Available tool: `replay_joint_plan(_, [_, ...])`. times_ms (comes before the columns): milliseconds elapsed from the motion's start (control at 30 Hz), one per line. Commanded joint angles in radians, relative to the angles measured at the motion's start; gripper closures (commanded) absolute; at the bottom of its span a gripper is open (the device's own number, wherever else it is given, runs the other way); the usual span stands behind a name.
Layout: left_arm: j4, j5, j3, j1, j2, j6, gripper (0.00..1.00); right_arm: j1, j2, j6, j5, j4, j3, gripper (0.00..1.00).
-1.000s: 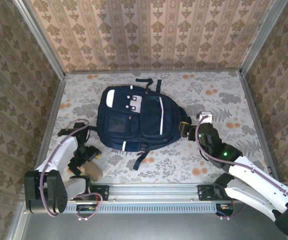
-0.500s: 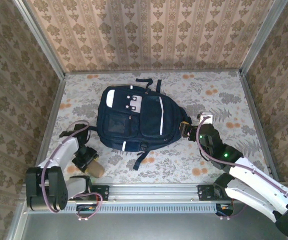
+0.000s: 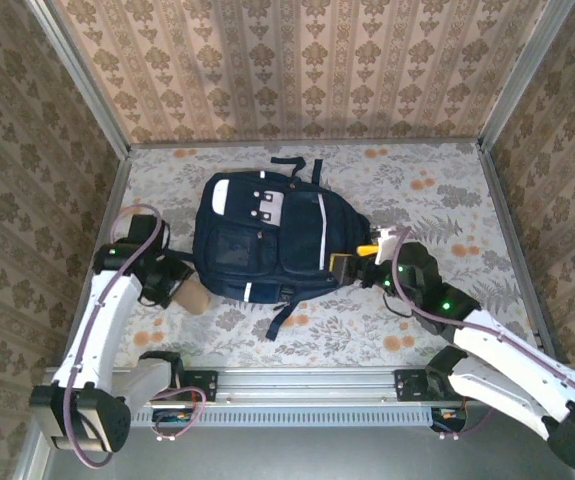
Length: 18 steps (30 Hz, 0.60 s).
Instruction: Pack books, pencil case, and school supplies into a backpack
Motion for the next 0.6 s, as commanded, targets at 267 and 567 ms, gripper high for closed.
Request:
replay_joint_plan(267, [0.172,0.072,0.210,-0.247,0.143,-0.246,0.53,0.091,0.305,0.177,-0.423,0.447,0.104,0.00])
replay_joint_plan(567, [0.260,0.081,0.320,-0.364,0.225,-0.298,0.53,0.137,0.501,0.197,-0.323,0.565,0.209,0.00])
